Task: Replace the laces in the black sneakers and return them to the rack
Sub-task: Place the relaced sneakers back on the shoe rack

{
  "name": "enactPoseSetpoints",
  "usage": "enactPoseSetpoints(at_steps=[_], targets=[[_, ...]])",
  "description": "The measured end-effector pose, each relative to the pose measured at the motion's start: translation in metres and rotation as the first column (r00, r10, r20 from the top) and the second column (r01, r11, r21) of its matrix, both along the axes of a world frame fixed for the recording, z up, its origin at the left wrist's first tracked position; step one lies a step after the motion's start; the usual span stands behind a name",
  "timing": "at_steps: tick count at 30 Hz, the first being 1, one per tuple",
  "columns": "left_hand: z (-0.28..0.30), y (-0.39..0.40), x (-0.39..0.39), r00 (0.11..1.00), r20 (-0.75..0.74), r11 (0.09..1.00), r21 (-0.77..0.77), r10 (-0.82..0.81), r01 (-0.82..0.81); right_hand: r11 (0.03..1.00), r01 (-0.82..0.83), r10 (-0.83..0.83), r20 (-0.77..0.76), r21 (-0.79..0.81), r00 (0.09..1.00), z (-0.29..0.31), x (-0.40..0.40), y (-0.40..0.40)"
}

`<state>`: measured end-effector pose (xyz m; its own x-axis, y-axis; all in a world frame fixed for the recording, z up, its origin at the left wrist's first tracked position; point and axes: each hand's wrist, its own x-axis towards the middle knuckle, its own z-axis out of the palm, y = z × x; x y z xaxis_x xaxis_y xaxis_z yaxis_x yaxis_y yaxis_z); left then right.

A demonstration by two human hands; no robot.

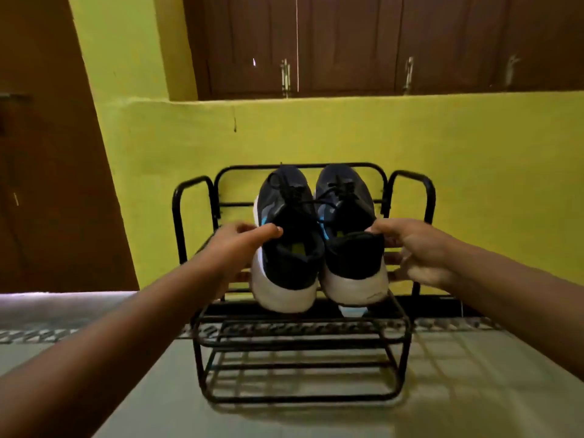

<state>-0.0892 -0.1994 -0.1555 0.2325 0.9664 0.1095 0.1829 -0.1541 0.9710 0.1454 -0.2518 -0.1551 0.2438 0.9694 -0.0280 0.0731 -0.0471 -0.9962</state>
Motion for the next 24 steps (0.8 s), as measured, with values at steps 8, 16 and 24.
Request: enactPoseSetpoints(at_steps=[8,16,24], targets=[[0.0,0.065,0.042,0.997,0.043,0.996,0.046,0.07,-0.072,0.978,0.2,-0.19,-0.15,0.057,0.97,-0.005,0.014,0.066],[-0.043,0.103,0.047,0.963,0.194,0.983,-0.04,0.185,-0.181,0.972,0.232,-0.223,-0.217,0.018,0.95,-0.035,0.006,0.106],[-0.059,0.13,0.048,0.946,0.218,0.967,-0.148,0.238,-0.209,0.978,0.191,-0.206,-0.224,-0.089,0.953,-0.05,0.011,0.127]])
